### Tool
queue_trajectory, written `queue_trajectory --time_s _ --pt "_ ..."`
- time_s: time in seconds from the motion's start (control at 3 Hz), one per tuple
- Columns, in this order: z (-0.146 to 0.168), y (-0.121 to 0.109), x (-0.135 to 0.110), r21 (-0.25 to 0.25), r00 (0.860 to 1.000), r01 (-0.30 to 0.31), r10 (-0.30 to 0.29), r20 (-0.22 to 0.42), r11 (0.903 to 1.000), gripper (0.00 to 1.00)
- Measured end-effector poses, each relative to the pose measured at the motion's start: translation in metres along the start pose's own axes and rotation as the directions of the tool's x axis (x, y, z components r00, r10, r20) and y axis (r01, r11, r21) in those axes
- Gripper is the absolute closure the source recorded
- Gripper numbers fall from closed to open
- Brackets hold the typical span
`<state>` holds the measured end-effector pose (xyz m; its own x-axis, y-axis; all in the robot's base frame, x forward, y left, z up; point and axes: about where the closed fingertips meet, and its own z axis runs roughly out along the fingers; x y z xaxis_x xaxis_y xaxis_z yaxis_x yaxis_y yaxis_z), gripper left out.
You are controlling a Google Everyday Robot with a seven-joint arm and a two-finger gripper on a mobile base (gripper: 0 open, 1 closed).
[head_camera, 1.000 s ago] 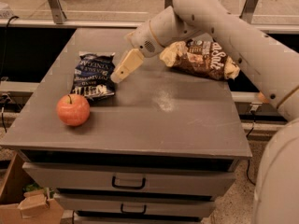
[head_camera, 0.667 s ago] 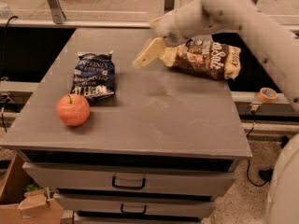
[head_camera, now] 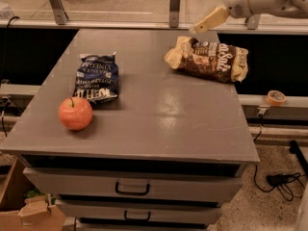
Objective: Move blue chip bag near apple
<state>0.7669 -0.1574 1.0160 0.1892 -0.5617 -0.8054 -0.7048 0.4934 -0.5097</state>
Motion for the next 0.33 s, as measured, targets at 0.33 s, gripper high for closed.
queue_trajectory --time_s 0.33 --pt "-0.0024 -0.0057 -0.0065 0.012 1.000 0.010 -0.010 0.010 0.9999 0.00"
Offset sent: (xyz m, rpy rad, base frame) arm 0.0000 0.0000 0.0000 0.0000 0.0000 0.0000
